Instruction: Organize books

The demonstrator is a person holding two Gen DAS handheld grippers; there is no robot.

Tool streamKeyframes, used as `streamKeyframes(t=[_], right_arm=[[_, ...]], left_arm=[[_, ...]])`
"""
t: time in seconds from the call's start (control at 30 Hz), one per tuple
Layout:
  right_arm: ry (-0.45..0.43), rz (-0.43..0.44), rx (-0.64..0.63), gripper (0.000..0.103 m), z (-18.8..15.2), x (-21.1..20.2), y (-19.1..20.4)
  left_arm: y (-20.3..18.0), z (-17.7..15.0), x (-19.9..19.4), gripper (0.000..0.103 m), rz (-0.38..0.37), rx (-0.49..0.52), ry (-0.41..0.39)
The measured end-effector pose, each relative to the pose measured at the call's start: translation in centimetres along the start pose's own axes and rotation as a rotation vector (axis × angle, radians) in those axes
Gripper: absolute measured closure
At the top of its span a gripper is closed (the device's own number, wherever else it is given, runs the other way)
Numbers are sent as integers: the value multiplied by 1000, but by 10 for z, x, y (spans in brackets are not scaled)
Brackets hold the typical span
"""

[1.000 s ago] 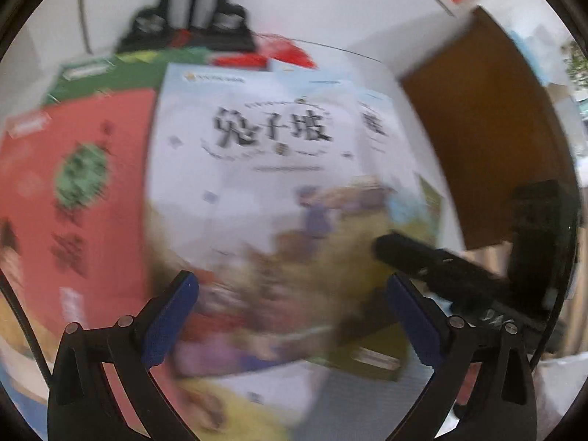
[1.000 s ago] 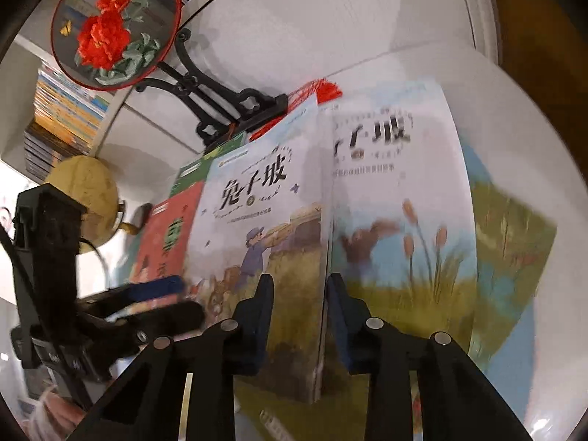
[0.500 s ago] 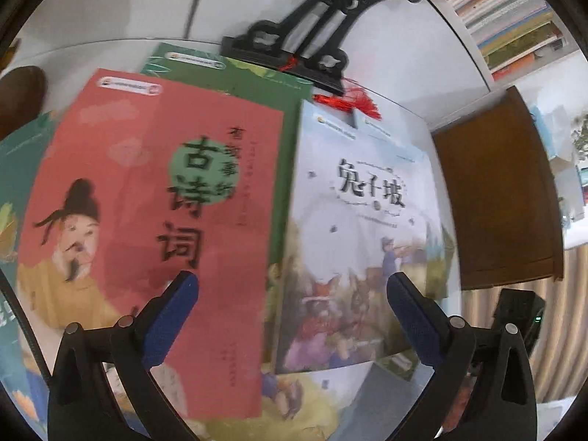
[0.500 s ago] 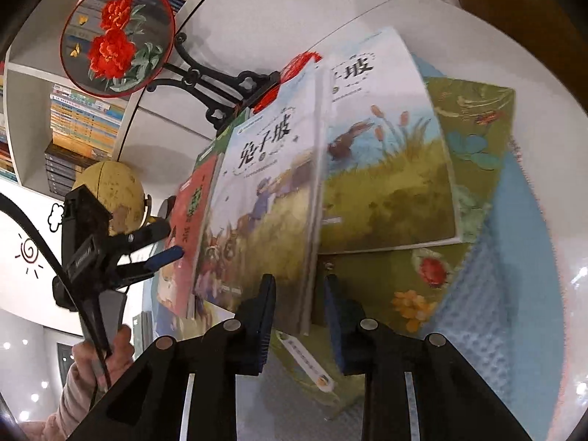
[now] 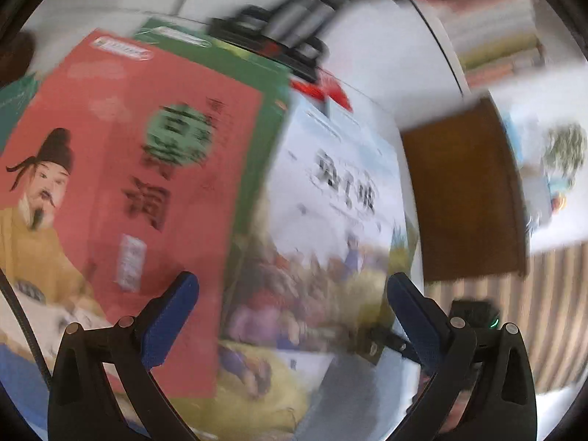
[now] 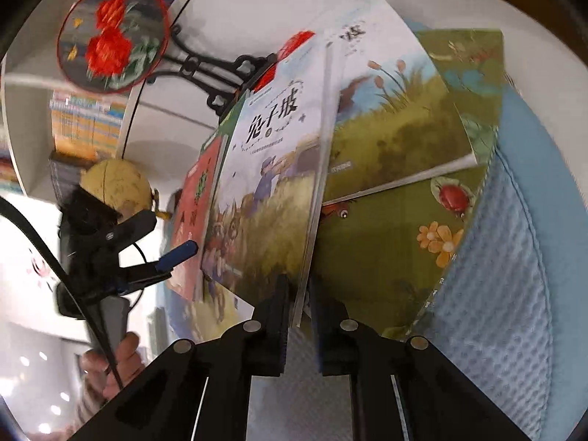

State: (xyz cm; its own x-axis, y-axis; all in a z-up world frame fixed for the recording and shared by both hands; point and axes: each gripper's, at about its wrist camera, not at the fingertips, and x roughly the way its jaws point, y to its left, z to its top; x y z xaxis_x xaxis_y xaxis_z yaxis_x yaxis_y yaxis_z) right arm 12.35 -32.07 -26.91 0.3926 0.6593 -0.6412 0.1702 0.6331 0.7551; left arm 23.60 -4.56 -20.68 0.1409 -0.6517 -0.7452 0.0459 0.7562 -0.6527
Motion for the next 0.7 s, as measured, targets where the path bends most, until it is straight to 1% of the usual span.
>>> streamKeyframes(t=[0.03, 0.07, 0.17, 0.23, 0.27, 0.3, 0.33, 0.37, 0.43, 0.5, 0.53, 0.57, 0.6, 0.67, 0.7], right_arm=[[-6, 2, 7, 93, 1, 1, 0], [-7, -1, 8, 93, 2, 1, 1], [-24, 2, 31, 93, 6, 2, 1], [-32, 22, 79, 92, 10, 3, -3], [-34, 29, 95, 92, 11, 3, -5], [-38, 40, 113, 92, 11, 3, -6], [-41, 49, 128, 92, 12, 3, -8], [-46, 54, 141, 91, 12, 2, -9], [-56, 62, 152, 91, 12, 0, -11], [-56, 62, 153, 91, 11, -1, -12], [-56, 54, 138, 91, 10, -2, -11], [-51, 37, 113, 91, 10, -3, -8], [-45, 26, 97, 91, 9, -4, -6], [-26, 7, 78, 91, 2, -7, -3], [-9, 6, 71, 90, -4, -9, -4]], left_arm=[[7, 6, -2, 1, -32, -29, -2], [11, 12, -1, 1, -46, -42, 0], [5, 25, 5, 1, -10, 4, -2], [2, 25, 7, 1, -18, 1, 8], [-1, 26, 12, 1, -50, -12, 29], [-3, 25, 18, 1, -102, -28, 63], [-2, 21, 22, 1, -136, -45, 100], [-1, 17, 23, 1, -118, -42, 103], [-5, 10, 22, 1, -106, -16, 84], [-2, 7, 21, 1, -134, -49, 76], [1, 5, 20, 1, -153, -79, 81], [2, 1, 20, 1, -158, -89, 88], [2, 0, 19, 1, -157, -89, 94], [0, -18, 18, 1, -133, -63, 123], [-1, -28, 19, 1, -114, -49, 152]])
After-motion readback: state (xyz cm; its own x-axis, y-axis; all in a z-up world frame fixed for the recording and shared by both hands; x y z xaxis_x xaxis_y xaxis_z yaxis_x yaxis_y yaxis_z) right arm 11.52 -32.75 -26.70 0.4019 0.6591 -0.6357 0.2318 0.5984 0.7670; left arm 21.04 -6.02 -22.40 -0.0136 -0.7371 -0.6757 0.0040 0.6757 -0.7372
